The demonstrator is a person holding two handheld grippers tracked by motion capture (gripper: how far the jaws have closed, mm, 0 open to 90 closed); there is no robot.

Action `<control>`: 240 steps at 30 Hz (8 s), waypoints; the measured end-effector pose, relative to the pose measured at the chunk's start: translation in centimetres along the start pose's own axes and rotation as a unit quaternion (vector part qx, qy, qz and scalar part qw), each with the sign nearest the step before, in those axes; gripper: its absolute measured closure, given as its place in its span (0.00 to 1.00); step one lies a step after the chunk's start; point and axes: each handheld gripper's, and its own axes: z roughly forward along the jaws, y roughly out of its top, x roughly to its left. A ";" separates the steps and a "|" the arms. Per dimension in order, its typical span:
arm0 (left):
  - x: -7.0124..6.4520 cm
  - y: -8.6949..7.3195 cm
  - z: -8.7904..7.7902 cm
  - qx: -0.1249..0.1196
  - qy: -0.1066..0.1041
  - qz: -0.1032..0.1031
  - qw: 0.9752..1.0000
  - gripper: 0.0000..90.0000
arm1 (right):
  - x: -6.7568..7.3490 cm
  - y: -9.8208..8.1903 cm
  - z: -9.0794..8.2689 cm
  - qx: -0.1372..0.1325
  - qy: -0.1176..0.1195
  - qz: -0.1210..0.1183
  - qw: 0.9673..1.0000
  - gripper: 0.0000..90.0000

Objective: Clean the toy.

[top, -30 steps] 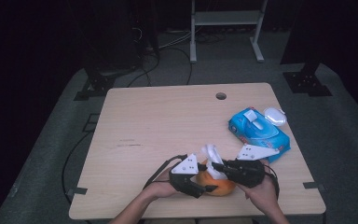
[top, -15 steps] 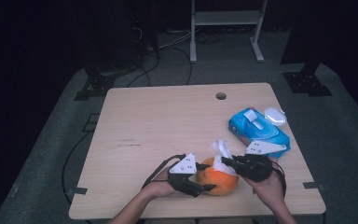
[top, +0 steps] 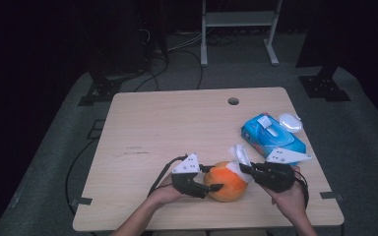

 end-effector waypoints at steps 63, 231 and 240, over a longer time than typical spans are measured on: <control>-0.5 1.3 -0.4 0.017 0.055 0.039 0.998 0.46 | 0.2 1.0 0.5 -0.002 0.050 0.019 0.999 0.90; 4.1 -5.0 -12.9 0.012 0.191 -0.088 0.978 0.19 | -10.0 -7.4 -4.7 0.078 -0.062 0.124 0.987 0.43; 4.7 -7.7 -13.7 0.003 0.235 -0.123 0.964 0.16 | -9.5 -7.7 -4.8 0.069 -0.060 0.125 0.988 0.41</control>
